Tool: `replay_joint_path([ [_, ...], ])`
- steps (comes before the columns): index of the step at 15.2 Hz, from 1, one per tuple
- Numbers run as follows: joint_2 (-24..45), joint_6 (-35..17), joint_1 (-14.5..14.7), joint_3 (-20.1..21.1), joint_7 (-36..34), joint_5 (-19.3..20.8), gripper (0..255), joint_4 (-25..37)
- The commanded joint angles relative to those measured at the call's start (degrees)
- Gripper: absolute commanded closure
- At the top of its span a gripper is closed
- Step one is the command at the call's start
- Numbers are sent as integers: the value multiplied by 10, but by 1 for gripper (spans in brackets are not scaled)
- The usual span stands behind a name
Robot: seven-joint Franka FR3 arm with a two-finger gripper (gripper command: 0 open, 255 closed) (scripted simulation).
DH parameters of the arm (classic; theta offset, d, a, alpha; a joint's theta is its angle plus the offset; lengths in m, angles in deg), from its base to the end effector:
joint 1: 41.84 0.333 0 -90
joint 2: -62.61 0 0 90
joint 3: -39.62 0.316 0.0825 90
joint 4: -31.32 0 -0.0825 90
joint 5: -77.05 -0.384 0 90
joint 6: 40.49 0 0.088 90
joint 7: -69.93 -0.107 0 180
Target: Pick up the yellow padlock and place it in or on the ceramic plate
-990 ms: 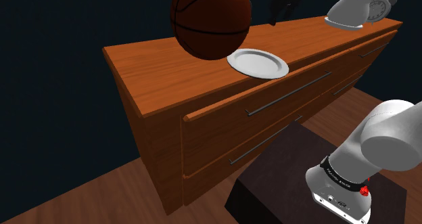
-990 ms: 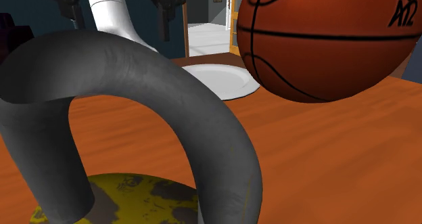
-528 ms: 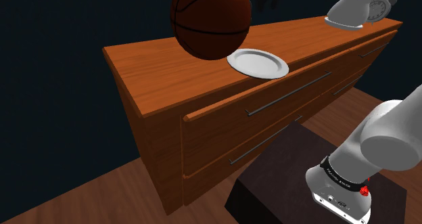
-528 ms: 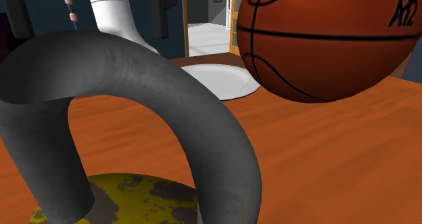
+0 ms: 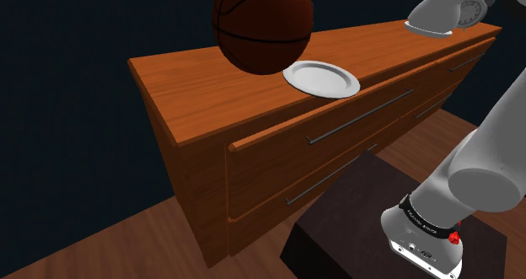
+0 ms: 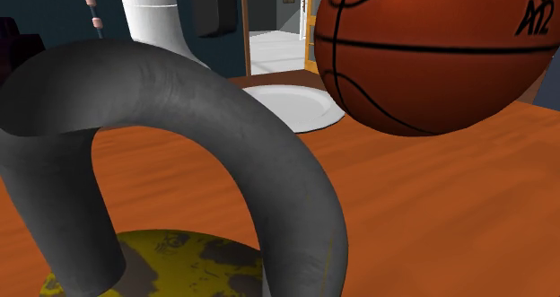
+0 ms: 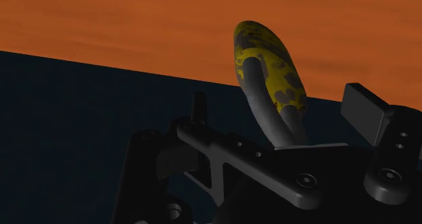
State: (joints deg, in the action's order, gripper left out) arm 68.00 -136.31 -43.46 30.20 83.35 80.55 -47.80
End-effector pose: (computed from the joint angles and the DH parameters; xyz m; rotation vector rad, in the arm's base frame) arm 0.5820 -0.1139 0.6720 3.0122 0.0662 0.2691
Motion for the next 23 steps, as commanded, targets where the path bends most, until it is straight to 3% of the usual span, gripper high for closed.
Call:
replay_joint_path([
  [1, 6, -9, -1, -1, 3, -1, 0, -1],
  [6, 3, -54, -2, -2, 2, 0, 0, -49],
  [14, 3, -53, -2, -2, 2, 0, 0, -48],
  [15, 3, -53, -2, -2, 2, 0, 255, -48],
  [23, 3, -53, -2, -2, 2, 0, 255, -49],
])
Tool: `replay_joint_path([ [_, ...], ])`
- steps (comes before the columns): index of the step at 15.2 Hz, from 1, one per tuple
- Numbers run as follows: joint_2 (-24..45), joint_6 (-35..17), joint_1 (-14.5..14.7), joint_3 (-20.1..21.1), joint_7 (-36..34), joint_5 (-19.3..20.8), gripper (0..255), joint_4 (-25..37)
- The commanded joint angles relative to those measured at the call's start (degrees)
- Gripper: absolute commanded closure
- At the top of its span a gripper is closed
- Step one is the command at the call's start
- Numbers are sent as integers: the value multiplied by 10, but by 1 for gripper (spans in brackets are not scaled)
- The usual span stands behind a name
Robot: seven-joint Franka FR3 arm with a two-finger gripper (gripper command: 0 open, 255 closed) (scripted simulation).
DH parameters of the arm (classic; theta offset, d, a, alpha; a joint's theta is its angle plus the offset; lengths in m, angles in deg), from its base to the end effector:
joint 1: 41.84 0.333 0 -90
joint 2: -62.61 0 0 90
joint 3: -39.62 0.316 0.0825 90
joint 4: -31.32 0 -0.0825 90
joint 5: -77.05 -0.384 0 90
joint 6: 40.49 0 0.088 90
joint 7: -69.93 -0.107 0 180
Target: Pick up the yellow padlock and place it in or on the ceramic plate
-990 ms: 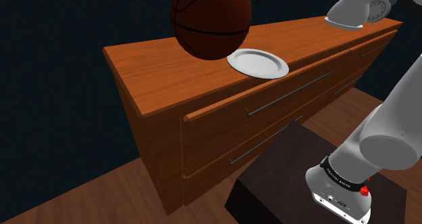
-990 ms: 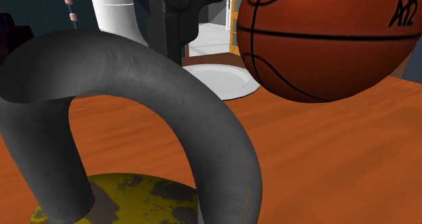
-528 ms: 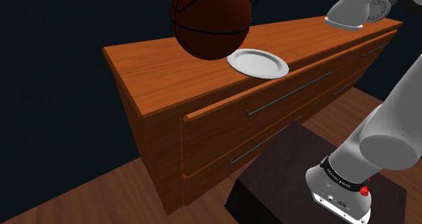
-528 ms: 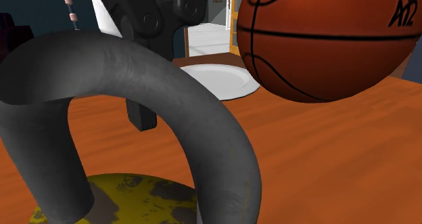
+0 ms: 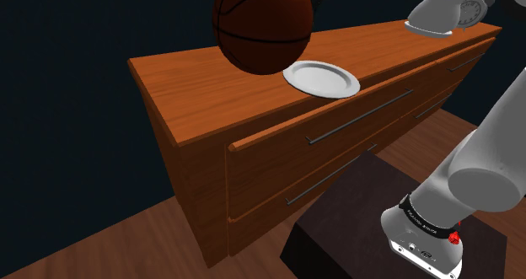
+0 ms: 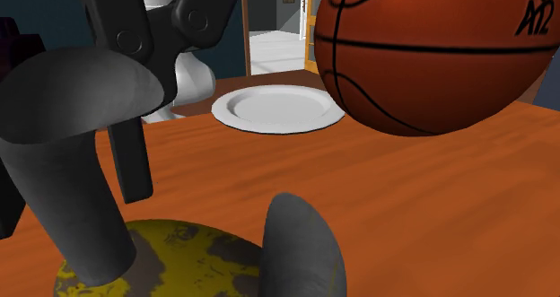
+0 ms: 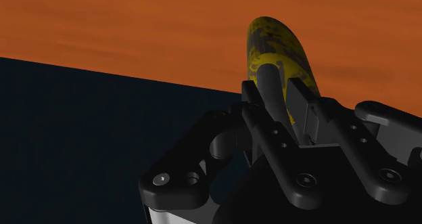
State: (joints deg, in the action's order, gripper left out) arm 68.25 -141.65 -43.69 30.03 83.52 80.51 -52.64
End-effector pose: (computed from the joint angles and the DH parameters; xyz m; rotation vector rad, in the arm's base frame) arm 0.5918 -0.1196 0.6384 3.0098 0.0687 0.2745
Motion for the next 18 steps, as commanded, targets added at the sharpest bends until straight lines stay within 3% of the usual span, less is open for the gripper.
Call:
replay_joint_path([
  [1, 0, 0, 0, 0, 0, 0, 255, 0],
  [18, 77, 163, -10, -3, 17, -16, 255, 240],
])
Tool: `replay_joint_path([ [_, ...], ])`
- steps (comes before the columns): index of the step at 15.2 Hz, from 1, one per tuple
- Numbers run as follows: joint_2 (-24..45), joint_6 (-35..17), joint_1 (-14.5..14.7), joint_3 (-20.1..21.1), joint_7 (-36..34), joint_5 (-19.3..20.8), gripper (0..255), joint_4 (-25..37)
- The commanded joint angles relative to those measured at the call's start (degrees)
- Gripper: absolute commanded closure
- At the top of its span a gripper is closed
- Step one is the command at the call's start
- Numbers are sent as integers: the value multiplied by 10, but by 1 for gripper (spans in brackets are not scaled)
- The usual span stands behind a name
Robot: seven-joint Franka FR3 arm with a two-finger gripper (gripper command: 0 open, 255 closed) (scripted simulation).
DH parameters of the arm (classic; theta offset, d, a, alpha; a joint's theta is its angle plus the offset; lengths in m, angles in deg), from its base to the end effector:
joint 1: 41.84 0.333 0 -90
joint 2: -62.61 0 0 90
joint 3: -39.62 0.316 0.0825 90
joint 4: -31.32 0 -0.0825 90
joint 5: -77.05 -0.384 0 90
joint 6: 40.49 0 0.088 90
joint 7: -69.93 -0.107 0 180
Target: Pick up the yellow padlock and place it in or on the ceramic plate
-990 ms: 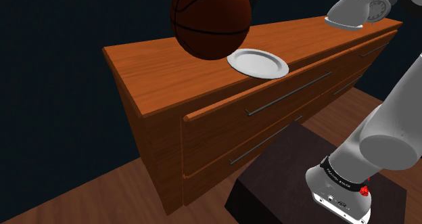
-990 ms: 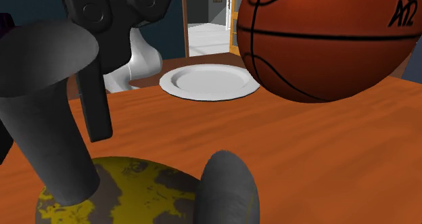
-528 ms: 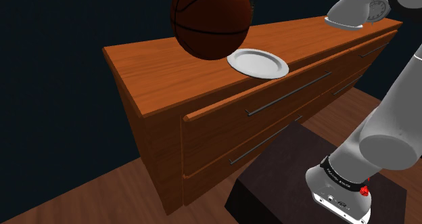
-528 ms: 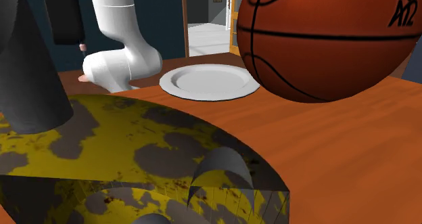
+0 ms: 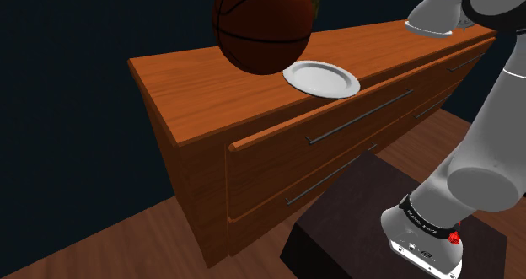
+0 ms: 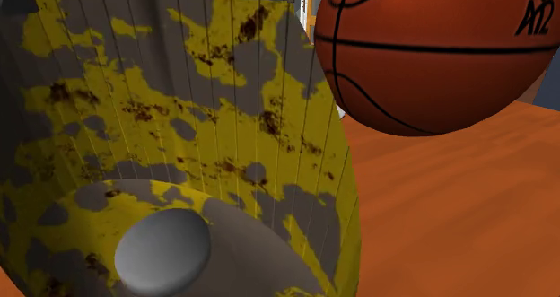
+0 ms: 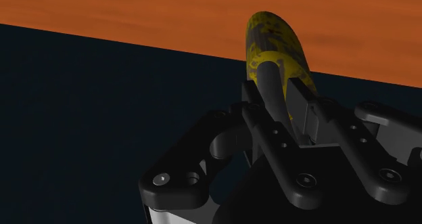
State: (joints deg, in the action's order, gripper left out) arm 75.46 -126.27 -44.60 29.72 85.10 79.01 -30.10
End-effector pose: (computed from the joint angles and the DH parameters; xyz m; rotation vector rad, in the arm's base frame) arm 0.5925 -0.1192 0.7208 3.0101 0.0692 0.2738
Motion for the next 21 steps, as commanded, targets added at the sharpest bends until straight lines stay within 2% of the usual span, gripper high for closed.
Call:
replay_joint_path([
  [1, -24, 0, 8, 3, -8, 6, 255, -24],
  [5, -122, -17, 35, 19, -45, 31, 255, -141],
  [10, -221, -16, 58, 47, -94, 50, 255, -243],
  [15, -305, 2, 75, 81, -143, 57, 255, -315],
  [21, -389, 37, 93, 126, -200, 50, 255, -372],
])
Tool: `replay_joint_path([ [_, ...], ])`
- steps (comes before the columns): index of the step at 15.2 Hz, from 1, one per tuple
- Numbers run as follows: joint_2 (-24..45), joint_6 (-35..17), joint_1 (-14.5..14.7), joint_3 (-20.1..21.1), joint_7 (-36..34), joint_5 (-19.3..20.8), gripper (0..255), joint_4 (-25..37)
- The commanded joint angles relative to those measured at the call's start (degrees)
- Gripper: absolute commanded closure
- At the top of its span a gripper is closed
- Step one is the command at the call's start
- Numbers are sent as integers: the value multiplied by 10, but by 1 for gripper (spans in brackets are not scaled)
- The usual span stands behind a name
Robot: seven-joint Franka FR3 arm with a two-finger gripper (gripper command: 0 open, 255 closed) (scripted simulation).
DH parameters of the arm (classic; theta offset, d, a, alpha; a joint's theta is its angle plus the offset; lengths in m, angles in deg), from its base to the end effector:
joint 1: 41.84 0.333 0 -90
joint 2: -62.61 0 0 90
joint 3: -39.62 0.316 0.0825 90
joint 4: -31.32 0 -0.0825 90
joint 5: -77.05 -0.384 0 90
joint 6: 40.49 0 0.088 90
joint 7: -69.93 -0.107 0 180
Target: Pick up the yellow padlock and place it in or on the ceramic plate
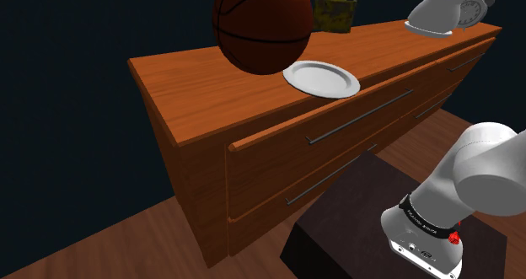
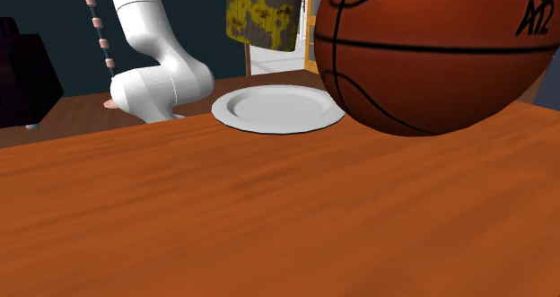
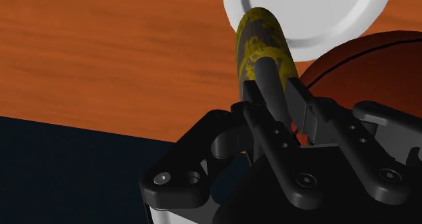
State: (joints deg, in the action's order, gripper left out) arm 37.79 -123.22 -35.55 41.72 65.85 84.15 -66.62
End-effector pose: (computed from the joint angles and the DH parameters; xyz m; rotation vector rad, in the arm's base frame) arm 0.3874 0.0477 0.7550 3.0105 0.0709 0.2738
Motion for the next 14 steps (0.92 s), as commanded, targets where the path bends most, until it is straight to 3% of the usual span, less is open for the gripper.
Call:
replay_joint_path([
  [1, -24, 13, 5, 14, -18, -4, 255, -14],
  [4, -60, 36, 14, 40, -49, -14, 255, -30],
  [14, -104, -37, 18, 37, -57, -17, 255, -148],
])
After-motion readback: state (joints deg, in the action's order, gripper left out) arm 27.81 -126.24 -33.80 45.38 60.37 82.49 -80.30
